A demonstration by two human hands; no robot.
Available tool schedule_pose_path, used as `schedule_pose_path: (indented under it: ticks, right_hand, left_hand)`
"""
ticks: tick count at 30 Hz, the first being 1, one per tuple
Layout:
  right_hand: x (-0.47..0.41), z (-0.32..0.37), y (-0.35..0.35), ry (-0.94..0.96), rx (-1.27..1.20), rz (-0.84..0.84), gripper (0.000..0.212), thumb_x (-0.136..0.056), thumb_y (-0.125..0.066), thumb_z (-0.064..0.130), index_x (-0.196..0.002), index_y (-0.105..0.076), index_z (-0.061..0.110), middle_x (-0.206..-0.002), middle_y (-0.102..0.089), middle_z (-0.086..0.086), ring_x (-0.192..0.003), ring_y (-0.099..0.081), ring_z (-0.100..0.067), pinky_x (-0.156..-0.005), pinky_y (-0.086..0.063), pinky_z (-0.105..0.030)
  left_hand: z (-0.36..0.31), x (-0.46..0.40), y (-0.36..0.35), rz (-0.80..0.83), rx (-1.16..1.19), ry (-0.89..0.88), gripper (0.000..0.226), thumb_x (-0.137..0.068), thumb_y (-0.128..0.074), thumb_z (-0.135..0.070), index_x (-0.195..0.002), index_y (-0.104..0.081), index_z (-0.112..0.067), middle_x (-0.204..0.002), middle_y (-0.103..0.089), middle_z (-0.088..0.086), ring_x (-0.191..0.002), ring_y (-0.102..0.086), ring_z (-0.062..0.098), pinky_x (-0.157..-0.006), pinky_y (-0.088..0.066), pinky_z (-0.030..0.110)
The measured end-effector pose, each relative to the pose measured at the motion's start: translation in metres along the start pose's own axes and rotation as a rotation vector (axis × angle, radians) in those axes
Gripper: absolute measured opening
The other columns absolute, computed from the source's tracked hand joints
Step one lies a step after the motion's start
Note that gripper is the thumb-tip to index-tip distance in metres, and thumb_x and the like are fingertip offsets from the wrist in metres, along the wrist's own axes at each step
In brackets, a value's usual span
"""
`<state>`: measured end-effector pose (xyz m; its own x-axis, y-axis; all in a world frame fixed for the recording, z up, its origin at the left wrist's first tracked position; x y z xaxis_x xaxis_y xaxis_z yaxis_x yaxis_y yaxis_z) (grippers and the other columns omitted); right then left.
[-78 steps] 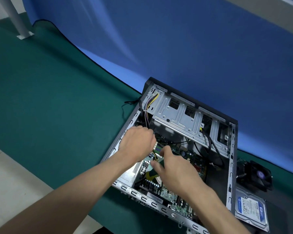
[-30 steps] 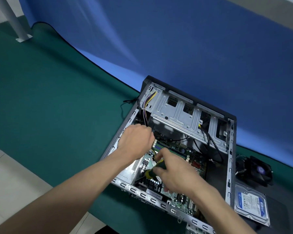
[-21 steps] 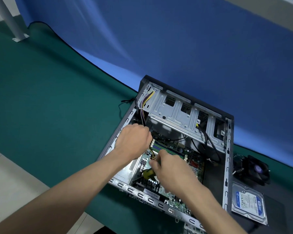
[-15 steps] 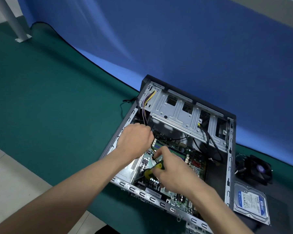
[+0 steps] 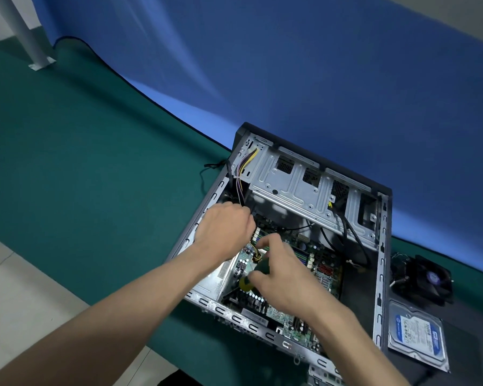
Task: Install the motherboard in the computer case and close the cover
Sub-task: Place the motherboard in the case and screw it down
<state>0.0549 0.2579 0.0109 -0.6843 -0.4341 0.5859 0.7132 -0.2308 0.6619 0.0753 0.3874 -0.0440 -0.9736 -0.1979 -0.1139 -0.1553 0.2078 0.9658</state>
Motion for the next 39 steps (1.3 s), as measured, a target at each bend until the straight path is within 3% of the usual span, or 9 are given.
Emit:
schedule_pose_path:
  ticks: [4, 7, 10, 12, 16, 20, 24, 29, 39]
  right_hand:
    - [-0.001, -0.002, 0.002, -0.018, 0.136, -0.103, 0.021, -0.099, -0.040, 0.039, -0.101, -0.041, 0.018, -0.095, -0.063, -0.007, -0.081, -0.061, -0.027, -0.066, -0.045, -0.035]
    - [-0.001, -0.005, 0.005, -0.034, -0.006, -0.018, 0.026, -0.094, -0.051, 0.034, -0.108, -0.031, 0.025, -0.087, -0.054, 0.002, -0.069, -0.053, -0.015, -0.057, -0.039, -0.031]
    - [-0.002, -0.007, 0.005, -0.028, 0.034, -0.063, 0.019, -0.098, -0.045, 0.035, -0.105, -0.037, 0.019, -0.087, -0.062, -0.005, -0.073, -0.063, -0.024, -0.063, -0.050, -0.037]
    - [-0.003, -0.011, 0.008, -0.051, 0.091, -0.109, 0.022, -0.099, -0.043, 0.039, -0.102, -0.038, 0.017, -0.085, -0.062, -0.005, -0.071, -0.062, -0.025, -0.061, -0.046, -0.033]
    - [-0.002, -0.011, 0.008, -0.065, -0.039, 0.028, 0.021, -0.095, -0.053, 0.030, -0.104, -0.035, 0.025, -0.085, -0.058, -0.001, -0.062, -0.056, -0.015, -0.055, -0.043, -0.029]
    - [0.003, -0.005, 0.008, -0.039, 0.171, -0.109, 0.026, -0.098, -0.041, 0.043, -0.102, -0.041, 0.018, -0.093, -0.063, -0.004, -0.082, -0.062, -0.026, -0.066, -0.044, -0.034]
    - [0.010, 0.008, 0.005, -0.004, 0.092, 0.061, 0.021, -0.093, -0.049, 0.031, -0.109, -0.036, 0.027, -0.106, -0.049, 0.001, -0.085, -0.058, -0.024, -0.073, -0.044, -0.033]
    - [0.008, 0.023, -0.007, 0.012, 0.303, -0.001, 0.027, -0.098, -0.042, 0.027, -0.120, -0.040, 0.011, -0.117, -0.053, -0.015, -0.105, -0.055, -0.034, -0.073, -0.036, -0.034]
    - [-0.007, 0.031, 0.005, 0.019, 0.509, -0.031, 0.039, -0.101, -0.035, 0.041, -0.116, -0.050, 0.008, -0.115, -0.062, -0.012, -0.106, -0.059, -0.033, -0.070, -0.036, -0.035]
  left_hand:
    - [0.002, 0.000, 0.000, 0.002, 0.000, 0.002, 0.031, -0.096, -0.035, -0.028, -0.067, -0.044, -0.018, -0.074, -0.062, 0.002, -0.071, -0.053, 0.020, -0.064, -0.032, 0.030]
    - [0.000, 0.000, 0.000, -0.009, 0.006, -0.004, 0.030, -0.096, -0.035, -0.028, -0.068, -0.043, -0.019, -0.075, -0.063, 0.002, -0.070, -0.051, 0.020, -0.064, -0.029, 0.029]
    - [0.001, 0.000, -0.001, -0.010, -0.002, -0.005, 0.031, -0.096, -0.035, -0.029, -0.068, -0.043, -0.019, -0.074, -0.063, 0.001, -0.067, -0.047, 0.019, -0.064, -0.030, 0.028]
    - [0.002, 0.000, -0.001, -0.007, 0.008, 0.004, 0.032, -0.096, -0.034, -0.029, -0.068, -0.044, -0.018, -0.074, -0.062, 0.001, -0.065, -0.043, 0.017, -0.063, -0.032, 0.029]
    - [0.001, 0.000, 0.000, 0.002, 0.014, 0.007, 0.031, -0.096, -0.035, -0.028, -0.068, -0.044, -0.018, -0.075, -0.063, 0.002, -0.069, -0.049, 0.020, -0.065, -0.034, 0.031]
    - [0.002, 0.000, 0.000, -0.006, 0.009, 0.003, 0.032, -0.096, -0.035, -0.028, -0.067, -0.044, -0.018, -0.074, -0.063, 0.002, -0.066, -0.043, 0.018, -0.064, -0.031, 0.029]
    - [0.001, 0.000, 0.000, -0.003, -0.009, -0.011, 0.030, -0.096, -0.035, -0.028, -0.068, -0.043, -0.018, -0.077, -0.064, 0.002, -0.072, -0.052, 0.020, -0.065, -0.030, 0.029]
    - [0.001, 0.000, 0.000, 0.004, -0.027, -0.011, 0.029, -0.096, -0.034, -0.029, -0.070, -0.042, -0.019, -0.080, -0.065, 0.003, -0.077, -0.056, 0.022, -0.064, -0.026, 0.028]
    - [0.000, -0.001, 0.001, 0.008, -0.017, 0.005, 0.027, -0.095, -0.035, -0.027, -0.070, -0.043, -0.019, -0.081, -0.065, 0.004, -0.078, -0.055, 0.023, -0.064, -0.026, 0.029]
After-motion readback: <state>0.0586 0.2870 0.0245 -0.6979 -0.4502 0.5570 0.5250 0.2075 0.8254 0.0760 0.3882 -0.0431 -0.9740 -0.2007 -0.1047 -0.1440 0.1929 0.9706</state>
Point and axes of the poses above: each hand's wrist, its own x-axis away from the middle knuckle, its own y-axis out of the back of the hand, z = x × y, the point moved 3 cm from there along -x, towards the middle knuckle
